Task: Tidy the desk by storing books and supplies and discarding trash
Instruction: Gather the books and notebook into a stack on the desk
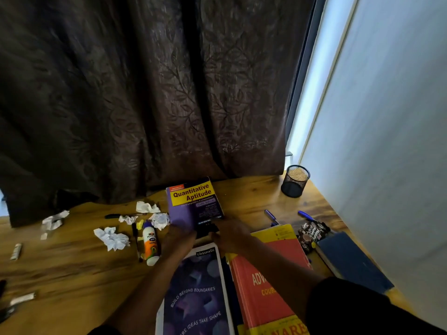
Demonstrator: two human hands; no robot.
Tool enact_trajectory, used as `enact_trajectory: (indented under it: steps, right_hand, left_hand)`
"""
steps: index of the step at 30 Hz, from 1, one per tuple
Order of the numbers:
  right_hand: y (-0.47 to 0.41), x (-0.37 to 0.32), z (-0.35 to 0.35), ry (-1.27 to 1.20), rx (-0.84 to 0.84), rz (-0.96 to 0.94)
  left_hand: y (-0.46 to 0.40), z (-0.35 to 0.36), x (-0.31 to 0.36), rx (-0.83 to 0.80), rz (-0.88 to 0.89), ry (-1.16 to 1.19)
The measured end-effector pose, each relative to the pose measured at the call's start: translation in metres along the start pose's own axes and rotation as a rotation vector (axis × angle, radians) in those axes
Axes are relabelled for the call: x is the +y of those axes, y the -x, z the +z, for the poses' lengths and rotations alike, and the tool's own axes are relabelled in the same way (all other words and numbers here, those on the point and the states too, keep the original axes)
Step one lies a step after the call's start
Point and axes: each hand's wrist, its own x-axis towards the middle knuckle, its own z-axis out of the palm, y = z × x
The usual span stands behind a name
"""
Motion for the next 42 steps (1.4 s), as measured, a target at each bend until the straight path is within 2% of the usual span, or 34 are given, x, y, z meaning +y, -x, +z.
enact_trajectory:
  steps: [5, 8, 13, 17, 23, 30, 32, 34, 36, 38, 42]
  right_hand:
    - [-0.014, -0.004, 0.002, -0.038, -0.018, 0.075]
    - [-0.017, -0.004, 0.003, -0.042, 0.01, 0.075]
    - [-0.019, -0.002, 0.004, -0.06, -0.011, 0.075]
    - [-0.03, 0.011, 0.022, -0.004, 0.007, 0.105]
    - [-0.017, 0.001, 0.0, -0.206, 0.037, 0.115]
    - [-0.016, 0.008, -0.052, -0.409, 0.145, 0.184]
    - [-0.017, 0.011, -0.059, -0.57, 0.102, 0.192]
    - [-0.012, 0.018, -0.063, -0.889, 0.01, 0.252]
    - [0.003, 0.027, -0.068, -1.17, -0.168, 0.363]
    - [0.018, 0.044, -0.067, -1.362, -0.294, 0.387]
    - [0.053, 0.066, -0.069, -1.635, -0.237, 0.37]
  left_hand:
    - [-0.029, -0.001, -0.003, 0.034, -0.176, 0.192]
    - [-0.061, 0.002, -0.02, 0.108, -0.261, 0.343]
    - [-0.038, -0.013, 0.02, 0.13, -0.237, 0.658]
    - [-0.066, 0.003, 0.016, -0.024, -0.281, 0.765]
    - [-0.063, -0.009, 0.034, 0.083, -0.212, 0.784]
    - [-0.03, -0.025, 0.047, 0.147, -0.186, 0.953]
    - [0.003, -0.037, 0.064, 0.132, -0.162, 1.018]
    - [0.032, -0.045, 0.076, 0.127, -0.141, 1.066]
    - [0.053, -0.046, 0.081, 0.125, -0.119, 1.058]
    - [0.074, -0.042, 0.084, 0.067, -0.11, 1.051]
    - [0.105, -0.014, 0.08, -0.057, -0.12, 1.042]
